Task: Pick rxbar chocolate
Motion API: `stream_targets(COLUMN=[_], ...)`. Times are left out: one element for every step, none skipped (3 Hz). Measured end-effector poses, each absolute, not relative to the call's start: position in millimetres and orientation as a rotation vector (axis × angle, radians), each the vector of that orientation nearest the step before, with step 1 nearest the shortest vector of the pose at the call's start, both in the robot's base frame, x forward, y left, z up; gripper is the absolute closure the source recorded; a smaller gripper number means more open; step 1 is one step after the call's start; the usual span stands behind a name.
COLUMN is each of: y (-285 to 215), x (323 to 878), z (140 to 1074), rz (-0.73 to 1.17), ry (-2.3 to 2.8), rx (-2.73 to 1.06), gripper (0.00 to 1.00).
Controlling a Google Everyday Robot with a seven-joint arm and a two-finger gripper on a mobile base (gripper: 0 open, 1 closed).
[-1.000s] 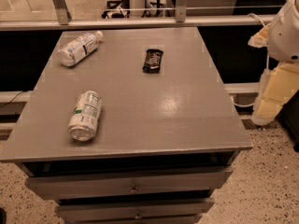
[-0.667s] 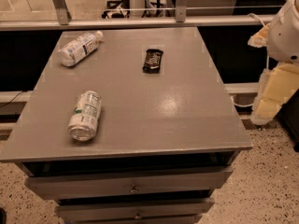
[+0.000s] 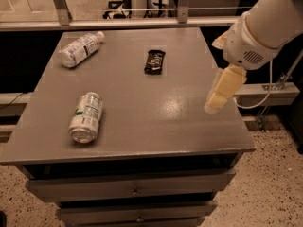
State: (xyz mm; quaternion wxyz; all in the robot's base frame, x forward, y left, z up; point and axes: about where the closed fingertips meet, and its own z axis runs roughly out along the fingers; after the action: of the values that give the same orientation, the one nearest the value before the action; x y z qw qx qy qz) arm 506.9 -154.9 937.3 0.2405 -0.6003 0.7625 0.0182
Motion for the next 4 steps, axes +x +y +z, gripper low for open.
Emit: stream_targets(y=[-115.2,-74.9,-47.8,-40.0], x=[561.0,611.3,654.8,691.8], z=[921.6,904.6,890.6,876.3], rz=[0.167,0.276,0.341,0.358], ry=[2.010,1.959,1.932,1.939], rx=[-1.580,-1.510,-1.442,-1.377], gripper=[0.00,0.00,0.00,0.00])
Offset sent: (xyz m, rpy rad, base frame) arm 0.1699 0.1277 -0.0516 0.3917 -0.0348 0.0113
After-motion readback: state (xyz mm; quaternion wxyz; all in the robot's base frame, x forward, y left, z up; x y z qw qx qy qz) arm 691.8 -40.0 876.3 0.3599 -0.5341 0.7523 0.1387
